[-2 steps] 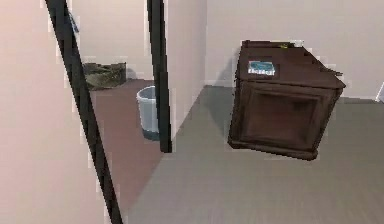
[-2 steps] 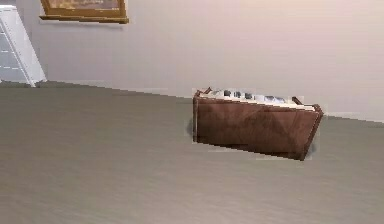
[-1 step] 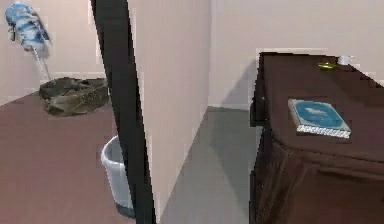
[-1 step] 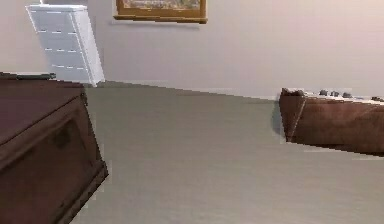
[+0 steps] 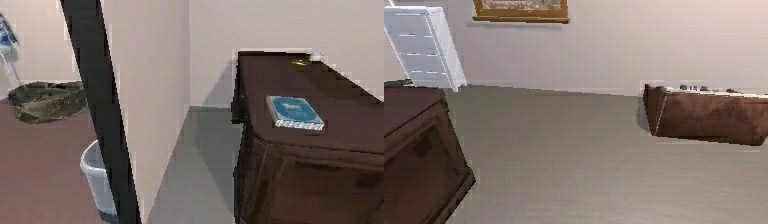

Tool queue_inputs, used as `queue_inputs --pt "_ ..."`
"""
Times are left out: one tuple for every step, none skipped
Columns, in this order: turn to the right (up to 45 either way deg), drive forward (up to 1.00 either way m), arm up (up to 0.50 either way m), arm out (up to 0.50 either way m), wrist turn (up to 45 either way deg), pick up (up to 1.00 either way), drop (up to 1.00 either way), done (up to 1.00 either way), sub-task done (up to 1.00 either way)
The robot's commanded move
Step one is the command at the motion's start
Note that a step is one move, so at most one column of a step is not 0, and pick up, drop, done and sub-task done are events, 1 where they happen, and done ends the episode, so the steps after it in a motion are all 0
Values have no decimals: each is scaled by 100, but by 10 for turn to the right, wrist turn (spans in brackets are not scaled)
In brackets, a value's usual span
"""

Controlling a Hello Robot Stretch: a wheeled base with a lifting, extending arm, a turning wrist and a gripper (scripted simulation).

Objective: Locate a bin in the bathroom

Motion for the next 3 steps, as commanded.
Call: queue_inputs --pt "0 15 0 0 0 0 0 0 0" --pt "-270 0 0 0 0 0 0 0 0" --pt "0 0 0 0 0 0 0 100 0"
